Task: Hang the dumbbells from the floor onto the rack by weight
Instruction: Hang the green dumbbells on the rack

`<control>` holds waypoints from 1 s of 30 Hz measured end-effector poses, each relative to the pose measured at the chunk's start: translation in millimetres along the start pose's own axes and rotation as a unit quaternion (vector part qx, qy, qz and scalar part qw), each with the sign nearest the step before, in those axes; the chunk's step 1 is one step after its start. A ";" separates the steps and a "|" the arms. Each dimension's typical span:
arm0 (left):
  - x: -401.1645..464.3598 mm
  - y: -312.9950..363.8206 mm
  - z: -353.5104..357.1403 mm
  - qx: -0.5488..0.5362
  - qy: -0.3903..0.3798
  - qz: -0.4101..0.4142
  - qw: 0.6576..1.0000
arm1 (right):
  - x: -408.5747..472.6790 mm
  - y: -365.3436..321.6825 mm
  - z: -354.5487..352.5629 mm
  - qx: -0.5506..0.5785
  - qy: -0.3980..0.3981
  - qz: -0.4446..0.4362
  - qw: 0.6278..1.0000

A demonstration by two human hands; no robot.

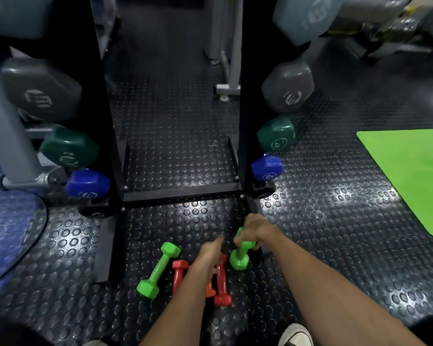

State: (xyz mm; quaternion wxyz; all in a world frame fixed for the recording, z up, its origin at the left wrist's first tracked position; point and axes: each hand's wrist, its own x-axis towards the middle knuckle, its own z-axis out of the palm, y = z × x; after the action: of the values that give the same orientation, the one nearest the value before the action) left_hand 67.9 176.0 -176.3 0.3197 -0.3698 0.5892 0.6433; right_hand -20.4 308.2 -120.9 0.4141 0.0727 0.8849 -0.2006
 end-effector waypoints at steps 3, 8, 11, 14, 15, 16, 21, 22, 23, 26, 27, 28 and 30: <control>-18.3 10.9 5.7 -0.032 0.015 -0.005 0.999 | -30.4 -7.6 -24.1 0.066 0.044 -0.016 0.997; -58.9 44.3 15.0 -0.127 -0.028 0.002 0.991 | -87.5 -26.6 -73.9 0.117 0.082 -0.085 0.986; -82.5 81.5 16.5 -0.210 -0.029 0.072 0.975 | -124.4 -34.6 -102.6 0.171 0.116 -0.154 0.966; -109.8 120.6 16.7 -0.274 -0.019 0.156 0.949 | -162.5 -39.6 -129.1 0.202 0.133 -0.228 0.943; -120.1 132.0 15.4 -0.289 -0.013 0.189 0.938 | -175.7 -40.0 -137.5 0.209 0.128 -0.258 0.935; -134.3 146.3 13.7 -0.296 -0.005 0.224 0.928 | -191.3 -41.2 -150.1 0.217 0.117 -0.290 0.925; -222.1 216.1 9.3 -0.281 0.007 0.363 0.889 | -269.6 -53.9 -208.4 0.210 0.086 -0.413 0.882; -240.6 228.1 10.5 -0.274 0.009 0.385 0.881 | -284.8 -58.7 -218.5 0.209 0.104 -0.429 0.873; -258.6 239.8 12.7 -0.267 0.010 0.409 0.873 | -300.0 -63.1 -227.9 0.207 0.122 -0.445 0.862; -322.2 271.6 20.3 -0.238 0.005 0.491 0.838 | -354.9 -73.2 -253.8 0.215 0.171 -0.495 0.824; -341.2 281.7 22.5 -0.226 0.001 0.523 0.822 | -372.2 -75.2 -261.0 0.222 0.184 -0.511 0.810; -358.5 292.2 24.6 -0.211 0.002 0.555 0.805 | -387.8 -77.4 -268.0 0.226 0.198 -0.525 0.796; -386.8 314.7 27.7 -0.175 0.006 0.607 0.775 | -417.1 -82.7 -279.8 0.234 0.226 -0.545 0.773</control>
State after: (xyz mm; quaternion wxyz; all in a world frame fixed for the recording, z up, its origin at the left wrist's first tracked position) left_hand 0.5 181.2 318.5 -0.2108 0.0114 0.5709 0.7934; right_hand 27.9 364.8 382.6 -0.0066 -0.2839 0.7700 -0.5714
